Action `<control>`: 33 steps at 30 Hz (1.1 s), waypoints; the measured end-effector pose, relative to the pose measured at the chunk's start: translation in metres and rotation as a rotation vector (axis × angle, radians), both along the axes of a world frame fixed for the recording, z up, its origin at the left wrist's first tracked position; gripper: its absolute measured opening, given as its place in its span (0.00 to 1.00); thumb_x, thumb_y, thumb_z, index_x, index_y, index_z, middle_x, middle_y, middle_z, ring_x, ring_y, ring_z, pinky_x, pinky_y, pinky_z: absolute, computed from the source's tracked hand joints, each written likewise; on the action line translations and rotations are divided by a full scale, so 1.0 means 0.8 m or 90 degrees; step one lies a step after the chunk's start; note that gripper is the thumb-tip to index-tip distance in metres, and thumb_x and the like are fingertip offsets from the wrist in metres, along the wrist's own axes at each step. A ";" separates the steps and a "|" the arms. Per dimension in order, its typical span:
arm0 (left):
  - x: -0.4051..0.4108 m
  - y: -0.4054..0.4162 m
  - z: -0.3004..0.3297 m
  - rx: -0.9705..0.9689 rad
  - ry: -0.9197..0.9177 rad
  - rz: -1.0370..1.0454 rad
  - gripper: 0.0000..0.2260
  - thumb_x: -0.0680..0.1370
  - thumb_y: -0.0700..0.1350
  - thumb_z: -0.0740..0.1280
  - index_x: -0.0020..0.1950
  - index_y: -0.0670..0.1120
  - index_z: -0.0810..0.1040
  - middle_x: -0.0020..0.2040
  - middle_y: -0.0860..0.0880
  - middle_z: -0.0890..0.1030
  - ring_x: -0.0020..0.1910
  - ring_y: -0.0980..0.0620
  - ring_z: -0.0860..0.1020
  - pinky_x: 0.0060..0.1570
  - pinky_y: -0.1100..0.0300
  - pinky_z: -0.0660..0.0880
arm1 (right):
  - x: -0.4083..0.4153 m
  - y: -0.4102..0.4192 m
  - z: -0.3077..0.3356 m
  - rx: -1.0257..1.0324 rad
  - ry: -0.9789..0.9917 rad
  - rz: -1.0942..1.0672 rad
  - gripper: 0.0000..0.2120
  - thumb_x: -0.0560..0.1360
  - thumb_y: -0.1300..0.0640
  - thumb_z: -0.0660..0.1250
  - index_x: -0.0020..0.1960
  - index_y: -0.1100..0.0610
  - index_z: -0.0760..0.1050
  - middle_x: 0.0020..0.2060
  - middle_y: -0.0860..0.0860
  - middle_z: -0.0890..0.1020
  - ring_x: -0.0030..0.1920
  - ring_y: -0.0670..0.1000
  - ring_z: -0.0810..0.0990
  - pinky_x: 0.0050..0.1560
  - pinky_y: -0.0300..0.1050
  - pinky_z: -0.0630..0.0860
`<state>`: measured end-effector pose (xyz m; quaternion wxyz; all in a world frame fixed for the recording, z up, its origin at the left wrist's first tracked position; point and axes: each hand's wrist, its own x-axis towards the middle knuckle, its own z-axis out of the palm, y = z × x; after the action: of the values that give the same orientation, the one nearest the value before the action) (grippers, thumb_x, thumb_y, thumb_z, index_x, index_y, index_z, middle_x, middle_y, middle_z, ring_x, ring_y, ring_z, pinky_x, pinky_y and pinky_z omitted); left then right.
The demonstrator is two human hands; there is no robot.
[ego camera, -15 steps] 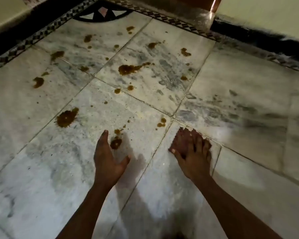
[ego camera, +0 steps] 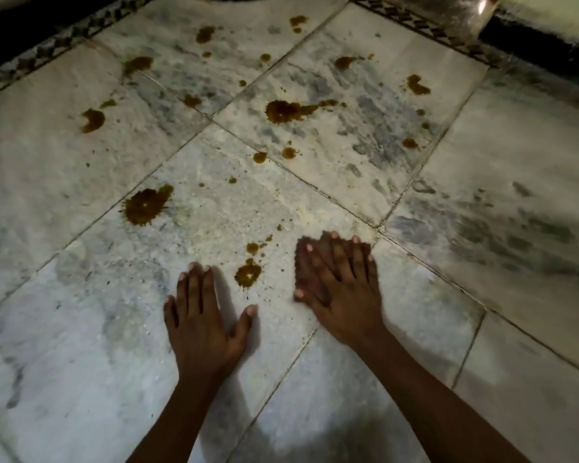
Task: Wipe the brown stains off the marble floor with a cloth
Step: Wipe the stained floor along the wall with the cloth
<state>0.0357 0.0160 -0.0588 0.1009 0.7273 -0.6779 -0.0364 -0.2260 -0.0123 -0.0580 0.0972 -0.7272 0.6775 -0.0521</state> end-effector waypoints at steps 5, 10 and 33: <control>-0.002 0.001 -0.001 0.021 -0.030 0.008 0.44 0.77 0.70 0.62 0.85 0.43 0.62 0.87 0.42 0.58 0.84 0.37 0.61 0.78 0.34 0.60 | -0.022 0.022 0.000 0.044 0.021 -0.050 0.45 0.77 0.19 0.50 0.86 0.37 0.43 0.87 0.49 0.40 0.86 0.61 0.37 0.84 0.69 0.47; -0.002 0.001 -0.004 0.023 -0.048 0.011 0.46 0.76 0.71 0.62 0.86 0.44 0.59 0.87 0.42 0.56 0.85 0.37 0.59 0.79 0.35 0.58 | 0.020 -0.092 -0.005 0.028 -0.003 -0.168 0.40 0.75 0.18 0.48 0.84 0.29 0.48 0.88 0.49 0.46 0.86 0.67 0.39 0.83 0.72 0.44; 0.093 -0.025 0.019 -0.033 0.001 0.083 0.38 0.81 0.65 0.57 0.87 0.47 0.57 0.88 0.42 0.53 0.85 0.38 0.57 0.79 0.36 0.58 | 0.068 -0.014 -0.001 0.015 0.041 -0.037 0.45 0.70 0.15 0.56 0.82 0.26 0.48 0.88 0.46 0.47 0.87 0.61 0.45 0.82 0.71 0.46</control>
<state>0.1099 -0.0037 -0.0437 0.1227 0.7671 -0.6296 -0.0126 -0.1720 -0.0237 -0.0591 0.0823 -0.7073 0.7017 -0.0233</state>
